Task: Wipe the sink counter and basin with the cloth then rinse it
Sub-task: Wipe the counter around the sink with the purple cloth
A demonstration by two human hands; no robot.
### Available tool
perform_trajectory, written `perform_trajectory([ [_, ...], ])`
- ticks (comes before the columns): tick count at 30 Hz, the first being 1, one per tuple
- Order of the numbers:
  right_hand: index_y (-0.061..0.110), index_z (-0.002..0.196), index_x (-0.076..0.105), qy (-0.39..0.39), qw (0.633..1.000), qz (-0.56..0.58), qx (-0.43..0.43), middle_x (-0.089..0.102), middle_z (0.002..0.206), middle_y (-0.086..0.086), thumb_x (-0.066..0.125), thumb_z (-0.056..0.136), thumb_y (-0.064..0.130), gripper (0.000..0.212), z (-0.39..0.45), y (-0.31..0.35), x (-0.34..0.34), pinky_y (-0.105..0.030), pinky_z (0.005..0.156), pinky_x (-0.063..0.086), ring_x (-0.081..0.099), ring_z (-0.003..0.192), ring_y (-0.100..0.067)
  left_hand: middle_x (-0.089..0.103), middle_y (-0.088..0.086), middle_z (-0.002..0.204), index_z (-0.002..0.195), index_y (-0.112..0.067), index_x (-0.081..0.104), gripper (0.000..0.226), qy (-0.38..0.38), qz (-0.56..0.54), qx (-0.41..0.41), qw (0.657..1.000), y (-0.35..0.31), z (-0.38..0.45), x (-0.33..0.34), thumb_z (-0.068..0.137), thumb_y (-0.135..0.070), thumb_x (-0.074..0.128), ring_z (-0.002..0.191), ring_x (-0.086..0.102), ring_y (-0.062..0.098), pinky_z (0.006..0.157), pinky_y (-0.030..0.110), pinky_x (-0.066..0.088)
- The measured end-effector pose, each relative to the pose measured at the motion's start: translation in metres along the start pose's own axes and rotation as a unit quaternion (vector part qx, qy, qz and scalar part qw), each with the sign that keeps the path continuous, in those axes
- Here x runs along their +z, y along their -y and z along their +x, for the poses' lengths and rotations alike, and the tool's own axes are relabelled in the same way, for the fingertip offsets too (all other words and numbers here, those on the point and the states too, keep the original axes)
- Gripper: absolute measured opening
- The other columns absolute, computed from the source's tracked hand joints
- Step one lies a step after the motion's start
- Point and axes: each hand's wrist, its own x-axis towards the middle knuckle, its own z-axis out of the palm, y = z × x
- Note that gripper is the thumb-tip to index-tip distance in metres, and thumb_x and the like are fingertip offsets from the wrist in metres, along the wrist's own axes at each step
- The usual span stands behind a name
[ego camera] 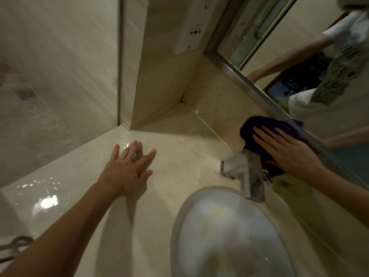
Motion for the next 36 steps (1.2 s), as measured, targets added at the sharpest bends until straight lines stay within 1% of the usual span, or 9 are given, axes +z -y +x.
perform_trajectory([
  [5,0.004,0.154,0.032,-0.057,0.997,-0.035,-0.043,0.025,0.163,-0.019,0.058,0.096,0.041,0.073,0.104,0.006,-0.02,-0.05,0.125,0.01,0.024,0.151,-0.036,-0.005,0.012,0.164,0.15,-0.047,-0.013,0.062,0.012,-0.002,-0.001,1.0,0.0,0.002,-0.001,0.096,-0.063,0.015,0.151,-0.01,0.024,0.118,0.052,-0.009],
  [8,0.004,0.146,0.048,-0.065,0.995,-0.033,-0.075,0.041,0.155,-0.021,0.077,0.08,0.049,0.084,0.199,0.007,-0.047,-0.051,0.122,0.011,0.038,0.143,-0.042,-0.007,0.012,0.164,0.147,-0.05,-0.017,0.063,0.018,-0.002,0.003,1.0,0.002,0.003,-0.002,0.092,-0.067,0.01,0.15,-0.009,0.026,0.119,0.053,-0.008],
  [12,0.011,0.143,0.053,-0.09,0.993,-0.028,-0.069,0.046,0.151,-0.021,0.078,0.079,0.053,0.081,0.238,0.009,-0.05,-0.058,0.117,0.014,0.041,0.14,-0.045,-0.01,0.007,0.164,0.144,-0.055,-0.02,0.068,0.03,-0.011,0.008,0.999,0.005,0.002,-0.003,0.08,-0.077,-0.007,0.15,-0.014,0.023,0.12,0.053,-0.009],
  [17,0.014,0.147,0.045,-0.103,0.992,0.022,-0.074,0.036,0.158,-0.019,0.074,0.083,0.044,0.076,0.147,0.015,-0.022,-0.054,0.123,0.015,0.03,0.148,-0.039,-0.001,0.008,0.163,0.147,-0.054,-0.013,0.072,0.044,-0.003,-0.011,0.999,0.004,0.003,-0.005,0.08,-0.077,-0.002,0.151,0.0,0.026,0.121,0.054,-0.001],
  [20,0.016,0.154,0.035,-0.109,0.992,0.043,-0.039,0.029,0.163,-0.015,0.062,0.095,0.027,0.066,0.06,0.02,0.01,-0.051,0.124,0.019,0.026,0.151,-0.035,0.023,0.013,0.151,0.152,-0.037,0.02,0.07,0.002,-0.008,-0.036,0.999,-0.017,0.004,-0.013,0.089,-0.067,0.019,0.134,0.036,0.031,0.114,0.052,0.026],
  [23,0.015,0.159,0.019,-0.08,0.997,0.012,-0.005,0.015,0.167,-0.013,0.047,0.103,0.031,0.065,-0.016,0.017,0.032,-0.047,0.126,0.009,0.015,0.154,-0.032,0.036,0.015,0.146,0.142,-0.027,0.041,0.058,-0.059,-0.009,0.02,0.998,-0.058,0.003,-0.009,0.095,-0.059,0.029,0.124,0.046,0.034,0.108,0.051,0.034],
  [28,0.014,0.16,0.016,-0.092,0.995,-0.023,0.03,0.017,0.167,-0.012,0.033,0.109,0.041,0.06,-0.073,0.02,0.041,-0.043,0.125,0.016,0.018,0.154,-0.03,0.019,0.013,0.161,0.153,-0.038,0.019,0.076,0.001,0.007,0.129,0.992,-0.116,0.018,0.005,0.086,-0.069,0.0,0.146,0.024,0.028,0.116,0.052,0.02],
  [32,0.018,0.161,0.011,-0.046,0.998,0.006,0.034,0.01,0.168,-0.012,0.052,0.103,0.031,0.073,-0.144,0.031,0.064,-0.048,0.126,0.011,0.012,0.154,-0.033,0.005,0.01,0.164,0.154,-0.039,-0.001,0.088,0.029,0.045,0.154,0.987,-0.116,0.026,0.016,0.075,-0.073,-0.019,0.151,0.009,0.025,0.118,0.053,0.007],
  [36,0.016,0.16,0.019,-0.013,0.997,0.04,0.057,0.018,0.167,-0.013,0.071,0.087,0.029,0.09,-0.177,0.045,0.076,-0.051,0.123,0.018,0.021,0.152,-0.037,0.0,0.01,0.164,0.153,-0.039,-0.006,0.075,0.049,0.047,0.156,0.985,-0.114,0.031,0.015,0.084,-0.068,-0.006,0.151,0.0,0.025,0.119,0.054,0.006],
])
